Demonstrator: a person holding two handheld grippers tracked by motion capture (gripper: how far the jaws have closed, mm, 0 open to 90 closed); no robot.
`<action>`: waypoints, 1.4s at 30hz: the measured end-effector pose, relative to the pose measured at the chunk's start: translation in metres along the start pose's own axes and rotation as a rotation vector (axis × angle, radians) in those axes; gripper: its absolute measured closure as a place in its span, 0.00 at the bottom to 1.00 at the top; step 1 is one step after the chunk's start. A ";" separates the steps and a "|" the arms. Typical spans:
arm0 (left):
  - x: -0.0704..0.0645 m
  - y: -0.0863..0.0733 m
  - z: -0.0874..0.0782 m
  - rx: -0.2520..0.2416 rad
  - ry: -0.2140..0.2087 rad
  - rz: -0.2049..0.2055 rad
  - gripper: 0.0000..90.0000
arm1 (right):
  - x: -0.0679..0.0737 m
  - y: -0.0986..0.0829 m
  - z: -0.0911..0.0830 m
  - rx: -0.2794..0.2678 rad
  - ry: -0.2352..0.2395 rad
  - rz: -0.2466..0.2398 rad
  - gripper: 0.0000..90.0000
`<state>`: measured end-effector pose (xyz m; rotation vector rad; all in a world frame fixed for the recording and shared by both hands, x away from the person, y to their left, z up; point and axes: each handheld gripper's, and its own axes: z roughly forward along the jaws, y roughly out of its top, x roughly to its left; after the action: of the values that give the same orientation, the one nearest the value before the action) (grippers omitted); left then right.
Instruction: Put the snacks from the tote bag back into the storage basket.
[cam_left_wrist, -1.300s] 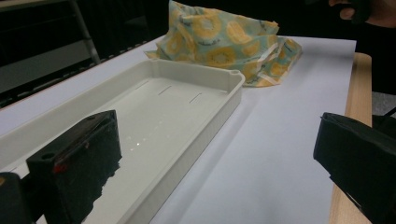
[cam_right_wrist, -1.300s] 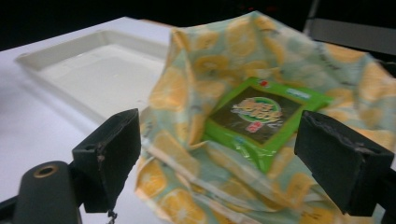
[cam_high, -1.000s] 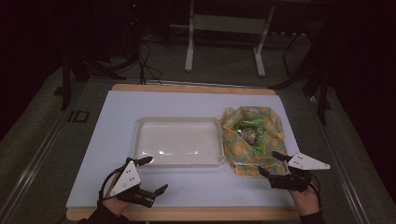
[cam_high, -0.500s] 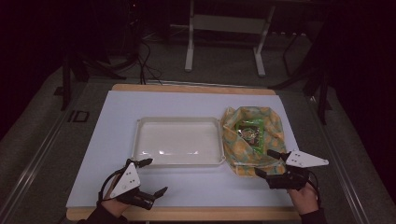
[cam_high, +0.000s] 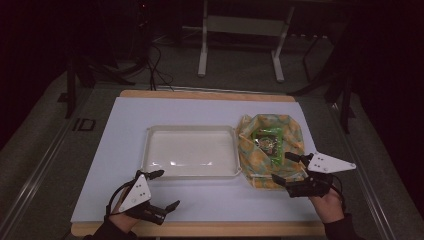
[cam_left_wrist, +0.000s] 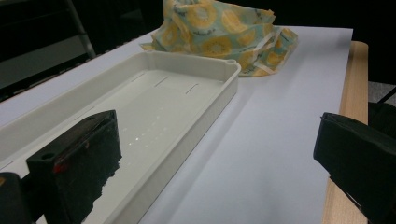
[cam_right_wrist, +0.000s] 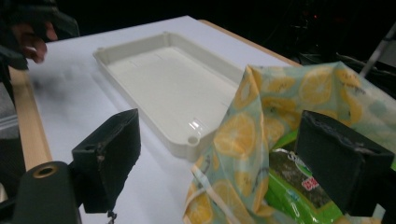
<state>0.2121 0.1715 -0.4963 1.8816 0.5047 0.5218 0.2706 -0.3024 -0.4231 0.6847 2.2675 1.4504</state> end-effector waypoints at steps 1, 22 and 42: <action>0.000 0.000 0.000 0.000 0.000 0.000 0.01 | 0.000 0.000 0.000 0.000 0.000 0.000 0.16; 0.000 0.000 0.001 0.007 -0.006 0.001 0.01 | -0.025 0.030 -0.003 -0.063 -0.059 0.019 0.16; -0.001 0.000 0.003 0.002 -0.017 -0.001 0.01 | -0.066 0.033 0.016 -0.016 -0.166 0.042 0.17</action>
<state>0.2130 0.1692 -0.4972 1.8865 0.4954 0.5048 0.3397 -0.3169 -0.3972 0.8207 2.1255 1.3745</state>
